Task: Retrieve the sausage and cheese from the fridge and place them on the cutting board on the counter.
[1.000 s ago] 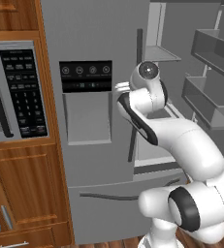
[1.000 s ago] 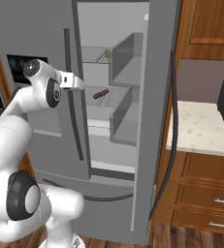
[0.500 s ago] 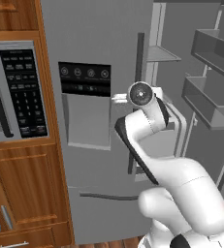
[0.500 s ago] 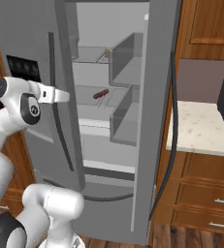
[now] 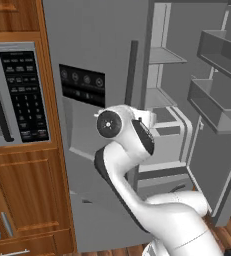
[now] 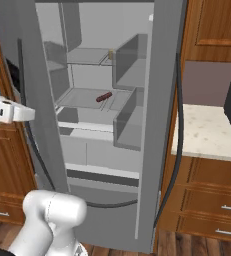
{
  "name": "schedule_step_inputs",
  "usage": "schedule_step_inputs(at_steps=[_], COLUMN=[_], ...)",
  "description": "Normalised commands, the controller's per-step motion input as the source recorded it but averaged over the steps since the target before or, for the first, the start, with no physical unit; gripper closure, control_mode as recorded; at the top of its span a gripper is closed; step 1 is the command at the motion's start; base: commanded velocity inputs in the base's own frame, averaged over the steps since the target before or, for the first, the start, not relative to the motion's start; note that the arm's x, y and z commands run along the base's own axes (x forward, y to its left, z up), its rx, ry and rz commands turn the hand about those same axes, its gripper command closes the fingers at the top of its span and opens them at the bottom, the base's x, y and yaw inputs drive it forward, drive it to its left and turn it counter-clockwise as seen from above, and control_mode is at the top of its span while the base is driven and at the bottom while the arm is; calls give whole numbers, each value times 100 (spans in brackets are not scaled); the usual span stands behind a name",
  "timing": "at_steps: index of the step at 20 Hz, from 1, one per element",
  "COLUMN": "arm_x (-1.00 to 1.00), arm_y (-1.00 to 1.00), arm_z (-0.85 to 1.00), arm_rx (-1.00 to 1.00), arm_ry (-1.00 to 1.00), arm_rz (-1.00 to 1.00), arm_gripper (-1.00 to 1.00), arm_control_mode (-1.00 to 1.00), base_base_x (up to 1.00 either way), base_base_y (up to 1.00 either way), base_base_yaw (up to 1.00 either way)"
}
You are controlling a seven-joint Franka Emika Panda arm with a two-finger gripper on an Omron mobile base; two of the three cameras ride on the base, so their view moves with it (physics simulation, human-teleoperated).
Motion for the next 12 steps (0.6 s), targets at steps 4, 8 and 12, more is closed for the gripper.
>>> schedule_step_inputs(at_steps=[4, 8, 12], arm_x=[-33, -14, -1], arm_y=[86, 92, 100], arm_z=[0, 0, -14], arm_rx=[-3, -5, -7], arm_ry=[-1, -4, -6], arm_rz=[-20, -17, -13], arm_gripper=[100, 100, -100], arm_control_mode=[-100, -100, -100], base_base_x=[0, 0, 0], base_base_y=[0, 0, 0], base_base_yaw=[0, 0, 0])
